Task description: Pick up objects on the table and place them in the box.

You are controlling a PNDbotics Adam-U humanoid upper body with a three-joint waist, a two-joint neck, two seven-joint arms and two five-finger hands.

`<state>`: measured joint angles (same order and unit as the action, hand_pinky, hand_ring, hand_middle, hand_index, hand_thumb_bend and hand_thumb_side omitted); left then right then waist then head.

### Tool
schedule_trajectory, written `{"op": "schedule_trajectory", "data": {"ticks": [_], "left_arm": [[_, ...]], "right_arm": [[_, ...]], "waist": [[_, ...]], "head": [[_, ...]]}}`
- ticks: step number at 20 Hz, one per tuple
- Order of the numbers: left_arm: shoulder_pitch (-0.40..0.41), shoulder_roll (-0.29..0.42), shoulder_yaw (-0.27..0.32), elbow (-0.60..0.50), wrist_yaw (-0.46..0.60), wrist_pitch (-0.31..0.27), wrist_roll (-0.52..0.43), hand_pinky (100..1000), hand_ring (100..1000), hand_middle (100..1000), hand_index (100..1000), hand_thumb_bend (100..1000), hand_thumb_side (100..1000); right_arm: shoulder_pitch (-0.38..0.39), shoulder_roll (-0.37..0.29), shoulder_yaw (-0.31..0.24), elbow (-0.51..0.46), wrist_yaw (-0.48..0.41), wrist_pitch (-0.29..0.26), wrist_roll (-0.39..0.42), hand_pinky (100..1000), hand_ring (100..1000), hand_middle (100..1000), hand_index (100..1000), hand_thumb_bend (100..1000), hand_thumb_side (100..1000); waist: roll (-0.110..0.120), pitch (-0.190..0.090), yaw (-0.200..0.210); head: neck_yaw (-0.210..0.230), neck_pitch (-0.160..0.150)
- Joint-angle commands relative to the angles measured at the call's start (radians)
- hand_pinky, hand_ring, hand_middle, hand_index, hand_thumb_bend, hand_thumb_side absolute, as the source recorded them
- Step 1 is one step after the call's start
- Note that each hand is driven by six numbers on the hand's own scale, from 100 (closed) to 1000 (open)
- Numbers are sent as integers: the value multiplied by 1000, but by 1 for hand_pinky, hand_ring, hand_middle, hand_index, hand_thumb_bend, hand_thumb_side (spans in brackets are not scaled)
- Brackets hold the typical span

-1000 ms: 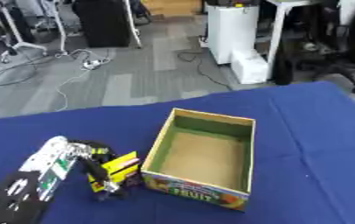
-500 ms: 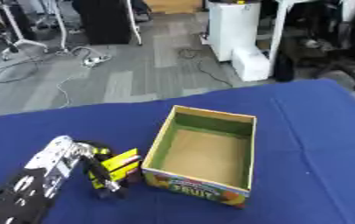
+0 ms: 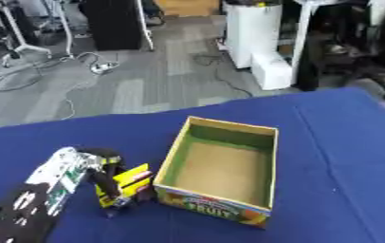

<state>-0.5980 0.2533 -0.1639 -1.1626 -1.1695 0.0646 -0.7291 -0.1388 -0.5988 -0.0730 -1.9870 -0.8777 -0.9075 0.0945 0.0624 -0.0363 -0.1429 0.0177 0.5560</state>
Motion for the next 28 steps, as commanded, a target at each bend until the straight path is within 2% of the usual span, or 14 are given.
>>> {"op": "schedule_trajectory", "data": {"ticks": [1,5,6,7,8,9,21,23,24,25,26,28], "left_arm": [[-12,4,5,-1,-24,-20,114,100,348,464,518,413,618],[-8,4,0,36,-55,-52,204,100,220,353,485,341,655],[-8,3,0,43,-65,-58,216,100,190,327,478,337,651],[-7,2,1,48,-72,-62,225,100,213,347,483,339,654],[-7,2,1,52,-78,-67,233,100,150,296,472,332,648],[-6,2,1,54,-83,-71,238,100,137,286,470,333,644],[-8,7,-2,36,-83,-95,234,100,100,256,461,336,641],[-9,9,-2,25,-78,-94,235,100,100,245,458,311,660],[-10,10,-3,18,-78,-92,238,100,100,232,450,258,711],[-10,11,-4,9,-80,-90,244,100,100,235,451,268,702],[-9,12,-5,1,-83,-87,249,100,100,221,443,205,755],[-9,14,-8,-16,-88,-85,254,100,100,219,442,194,764]], "right_arm": [[-17,-20,-2,-13,5,0,4,328,379,443,523,100,1000],[-17,-21,-2,-13,5,0,5,328,379,441,521,100,1000],[-16,-21,-2,-13,6,0,6,328,379,441,521,100,1000],[-16,-21,-2,-13,6,0,7,328,379,441,521,100,1000],[-15,-21,-3,-13,7,0,8,328,379,440,520,100,1000],[-15,-21,-3,-13,7,0,9,328,379,440,520,100,1000],[-10,-18,1,-13,15,0,12,328,379,440,520,100,1000],[-10,-18,2,-13,16,0,11,328,379,440,520,100,1000],[-11,-18,2,-13,17,0,10,328,379,440,520,100,1000],[-11,-18,2,-13,17,0,9,328,379,440,520,100,1000],[-11,-19,2,-13,17,0,9,328,379,440,520,100,1000],[-12,-19,1,-13,16,0,8,328,379,440,520,100,1000]], "waist": [[-5,-7,0],[-6,-7,0],[-6,-7,0],[-6,-7,0],[-6,-7,1],[-6,-6,1],[-6,-8,2],[-6,-8,2],[-6,-8,1],[-6,-9,1],[-6,-9,1],[-6,-9,1]], "head": [[-4,-20],[-2,-19],[-2,-18],[-2,-18],[0,-17],[1,-16],[15,-18],[13,-21],[14,-23],[17,-25],[21,-26],[23,-31]]}}
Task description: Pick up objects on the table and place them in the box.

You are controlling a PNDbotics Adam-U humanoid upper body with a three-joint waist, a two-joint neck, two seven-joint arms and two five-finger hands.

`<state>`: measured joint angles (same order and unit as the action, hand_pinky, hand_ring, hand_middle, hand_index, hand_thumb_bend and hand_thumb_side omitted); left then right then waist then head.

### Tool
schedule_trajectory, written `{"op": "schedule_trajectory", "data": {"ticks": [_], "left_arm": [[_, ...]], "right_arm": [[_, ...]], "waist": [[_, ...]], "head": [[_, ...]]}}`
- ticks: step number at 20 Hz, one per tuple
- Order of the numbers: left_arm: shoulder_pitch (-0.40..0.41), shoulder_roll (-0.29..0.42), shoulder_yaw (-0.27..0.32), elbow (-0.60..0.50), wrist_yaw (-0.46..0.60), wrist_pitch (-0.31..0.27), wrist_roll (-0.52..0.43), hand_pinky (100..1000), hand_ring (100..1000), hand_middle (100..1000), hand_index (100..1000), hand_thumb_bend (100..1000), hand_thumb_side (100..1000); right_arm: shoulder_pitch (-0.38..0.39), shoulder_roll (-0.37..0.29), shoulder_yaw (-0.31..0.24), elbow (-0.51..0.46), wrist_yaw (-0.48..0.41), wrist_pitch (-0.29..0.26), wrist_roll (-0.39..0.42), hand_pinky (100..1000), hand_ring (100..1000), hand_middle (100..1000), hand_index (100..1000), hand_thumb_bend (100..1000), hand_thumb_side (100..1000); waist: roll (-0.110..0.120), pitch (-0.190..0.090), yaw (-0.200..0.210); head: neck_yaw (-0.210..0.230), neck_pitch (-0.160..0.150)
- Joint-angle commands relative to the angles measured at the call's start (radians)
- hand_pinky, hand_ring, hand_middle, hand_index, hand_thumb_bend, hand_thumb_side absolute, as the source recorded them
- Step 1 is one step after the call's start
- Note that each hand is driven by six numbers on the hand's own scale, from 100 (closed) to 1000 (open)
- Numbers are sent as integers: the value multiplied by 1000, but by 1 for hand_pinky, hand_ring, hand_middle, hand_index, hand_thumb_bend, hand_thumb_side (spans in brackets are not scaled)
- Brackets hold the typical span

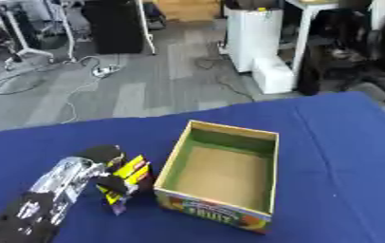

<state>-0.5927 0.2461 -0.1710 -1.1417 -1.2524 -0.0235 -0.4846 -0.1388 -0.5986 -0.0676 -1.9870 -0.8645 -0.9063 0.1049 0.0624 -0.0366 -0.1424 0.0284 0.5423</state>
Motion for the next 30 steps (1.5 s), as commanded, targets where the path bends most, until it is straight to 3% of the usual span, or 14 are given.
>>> {"op": "schedule_trajectory", "data": {"ticks": [1,7,27,28,29,30], "left_arm": [[-16,21,-2,-47,-4,4,10,100,100,219,443,194,764],[-24,34,-15,-103,13,5,-8,100,100,218,443,189,766],[-105,105,-36,-219,28,-4,-7,100,100,219,442,157,788],[-107,104,-40,-236,33,-7,-5,100,100,220,442,162,854],[-112,103,-46,-257,38,-11,-2,100,100,220,440,155,791],[-115,103,-51,-274,42,-14,0,100,100,219,438,156,791]], "right_arm": [[-12,-20,-5,-13,3,-1,-3,328,379,440,520,100,1000],[-11,-21,-6,-13,1,-1,-4,328,379,440,519,100,1000],[-2,-25,-6,-13,6,-1,-7,328,379,440,519,100,1000],[-2,-25,-6,-13,6,-1,-7,328,379,440,519,100,1000],[-1,-25,-6,-13,6,-1,-7,328,379,440,519,100,1000],[-1,-26,-6,-13,6,-1,-7,328,379,440,519,100,1000]], "waist": [[-6,-9,1],[-6,-10,0],[-3,-17,10],[-3,-18,10],[-4,-18,10],[-4,-19,10]], "head": [[11,-22],[5,-45],[-12,-43],[-12,-42],[-11,-41],[-11,-41]]}}
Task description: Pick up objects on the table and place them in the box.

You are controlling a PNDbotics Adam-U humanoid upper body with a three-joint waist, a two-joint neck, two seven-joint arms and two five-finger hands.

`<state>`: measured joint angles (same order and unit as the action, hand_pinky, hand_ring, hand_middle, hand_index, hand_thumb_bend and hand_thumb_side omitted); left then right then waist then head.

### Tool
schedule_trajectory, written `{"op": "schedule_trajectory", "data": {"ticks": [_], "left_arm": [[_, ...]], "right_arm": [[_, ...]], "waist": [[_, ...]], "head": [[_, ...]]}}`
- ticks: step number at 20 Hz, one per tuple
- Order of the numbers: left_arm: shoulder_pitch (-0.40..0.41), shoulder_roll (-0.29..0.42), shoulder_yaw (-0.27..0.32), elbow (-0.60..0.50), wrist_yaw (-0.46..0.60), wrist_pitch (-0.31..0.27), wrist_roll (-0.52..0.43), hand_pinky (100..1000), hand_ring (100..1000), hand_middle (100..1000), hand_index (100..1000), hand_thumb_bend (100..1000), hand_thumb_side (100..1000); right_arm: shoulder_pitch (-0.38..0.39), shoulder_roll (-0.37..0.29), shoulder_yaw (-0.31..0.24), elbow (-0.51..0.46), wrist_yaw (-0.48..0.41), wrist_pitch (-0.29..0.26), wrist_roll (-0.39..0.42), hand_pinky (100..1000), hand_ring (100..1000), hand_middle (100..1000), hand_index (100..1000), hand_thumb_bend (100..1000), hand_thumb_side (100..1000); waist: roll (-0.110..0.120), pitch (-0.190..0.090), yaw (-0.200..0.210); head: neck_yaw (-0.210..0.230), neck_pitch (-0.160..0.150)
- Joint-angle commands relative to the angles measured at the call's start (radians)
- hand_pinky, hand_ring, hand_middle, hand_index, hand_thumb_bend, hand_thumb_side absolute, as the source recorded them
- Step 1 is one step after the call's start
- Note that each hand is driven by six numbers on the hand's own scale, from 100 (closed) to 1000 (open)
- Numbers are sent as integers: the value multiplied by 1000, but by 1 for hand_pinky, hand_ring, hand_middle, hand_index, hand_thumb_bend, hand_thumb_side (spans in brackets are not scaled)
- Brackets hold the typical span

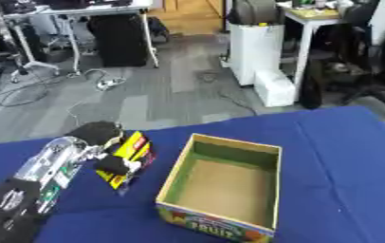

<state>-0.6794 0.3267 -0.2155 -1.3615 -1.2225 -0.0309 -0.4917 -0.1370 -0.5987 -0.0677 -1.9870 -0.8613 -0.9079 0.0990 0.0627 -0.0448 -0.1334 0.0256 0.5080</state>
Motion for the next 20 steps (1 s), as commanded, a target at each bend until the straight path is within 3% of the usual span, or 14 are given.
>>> {"op": "schedule_trajectory", "data": {"ticks": [1,12,20], "left_arm": [[-34,22,-11,-72,16,-7,10,100,100,218,436,156,792],[-95,2,-68,-125,44,-16,70,100,100,214,429,159,794],[-127,-41,-103,-80,104,-53,175,100,100,218,434,168,789]], "right_arm": [[-3,-26,-6,-13,3,1,-1,328,379,440,519,100,1000],[-16,-29,-1,-13,-6,1,-13,329,380,440,519,100,1000],[-29,-29,7,-13,-8,1,-20,329,380,440,519,100,1000]], "waist": [[-4,-11,0],[-2,-15,-16],[2,-13,-29]], "head": [[-10,-9],[-5,-36],[15,-25]]}}
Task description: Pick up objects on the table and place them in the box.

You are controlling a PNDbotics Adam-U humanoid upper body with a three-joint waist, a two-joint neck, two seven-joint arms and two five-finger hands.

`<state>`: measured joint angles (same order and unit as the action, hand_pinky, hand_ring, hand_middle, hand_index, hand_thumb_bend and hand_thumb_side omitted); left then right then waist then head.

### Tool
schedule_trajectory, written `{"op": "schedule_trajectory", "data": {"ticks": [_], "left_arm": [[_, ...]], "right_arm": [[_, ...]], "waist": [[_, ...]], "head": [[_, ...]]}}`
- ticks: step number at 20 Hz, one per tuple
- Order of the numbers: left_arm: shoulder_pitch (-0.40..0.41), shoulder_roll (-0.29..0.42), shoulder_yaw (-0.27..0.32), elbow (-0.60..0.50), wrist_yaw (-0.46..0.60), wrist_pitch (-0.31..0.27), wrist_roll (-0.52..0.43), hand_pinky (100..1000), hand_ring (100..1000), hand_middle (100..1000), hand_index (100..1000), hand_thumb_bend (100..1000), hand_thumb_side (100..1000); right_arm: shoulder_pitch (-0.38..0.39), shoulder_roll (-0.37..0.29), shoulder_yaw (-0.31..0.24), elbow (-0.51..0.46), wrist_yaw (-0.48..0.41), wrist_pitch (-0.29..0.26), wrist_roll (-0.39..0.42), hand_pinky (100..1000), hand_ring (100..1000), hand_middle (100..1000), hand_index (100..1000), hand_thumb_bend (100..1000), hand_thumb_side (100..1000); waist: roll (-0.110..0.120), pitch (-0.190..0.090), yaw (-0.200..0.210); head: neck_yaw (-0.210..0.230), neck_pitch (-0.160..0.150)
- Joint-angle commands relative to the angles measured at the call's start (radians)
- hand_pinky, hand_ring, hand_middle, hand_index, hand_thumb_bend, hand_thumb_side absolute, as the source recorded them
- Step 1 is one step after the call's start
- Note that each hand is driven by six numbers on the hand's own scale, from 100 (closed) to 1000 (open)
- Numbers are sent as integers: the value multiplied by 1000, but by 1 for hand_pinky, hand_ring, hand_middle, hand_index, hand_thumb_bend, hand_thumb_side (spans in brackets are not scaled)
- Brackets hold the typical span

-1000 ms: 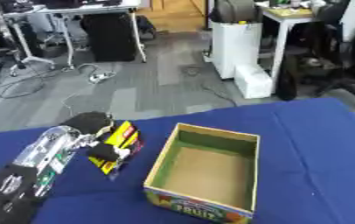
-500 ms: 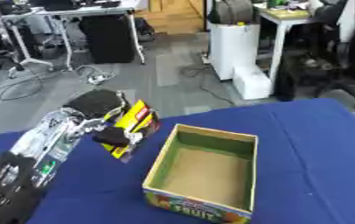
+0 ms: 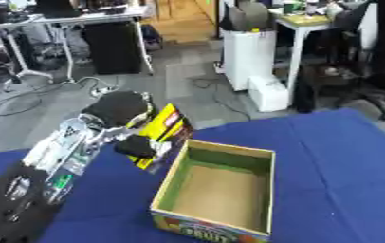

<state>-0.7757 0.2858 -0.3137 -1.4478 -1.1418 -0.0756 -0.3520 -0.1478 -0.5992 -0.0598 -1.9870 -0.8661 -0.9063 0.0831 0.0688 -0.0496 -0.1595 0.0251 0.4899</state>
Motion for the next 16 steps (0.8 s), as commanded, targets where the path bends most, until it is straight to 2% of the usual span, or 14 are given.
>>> {"op": "schedule_trajectory", "data": {"ticks": [1,5,8,16], "left_arm": [[-32,-3,-8,17,29,-13,50,100,100,218,435,171,789],[-39,-20,-21,70,41,-38,112,100,100,217,435,174,788],[-45,-35,-27,110,41,-59,154,100,100,217,436,177,788],[-60,-81,-18,216,24,-106,268,100,100,217,438,188,786]], "right_arm": [[-19,-28,1,-13,-3,-1,-5,329,380,440,519,100,1000],[-26,-28,4,-13,-7,-1,-9,329,380,440,519,100,1000],[-30,-29,7,-13,-7,-1,-12,329,380,441,519,100,1000],[-38,-28,14,-13,-6,-1,-19,329,380,441,519,100,1000]], "waist": [[-4,-8,-4],[-2,-9,-8],[-1,-9,-11],[0,-9,-17]], "head": [[18,-10],[24,-22],[19,-17],[4,-35]]}}
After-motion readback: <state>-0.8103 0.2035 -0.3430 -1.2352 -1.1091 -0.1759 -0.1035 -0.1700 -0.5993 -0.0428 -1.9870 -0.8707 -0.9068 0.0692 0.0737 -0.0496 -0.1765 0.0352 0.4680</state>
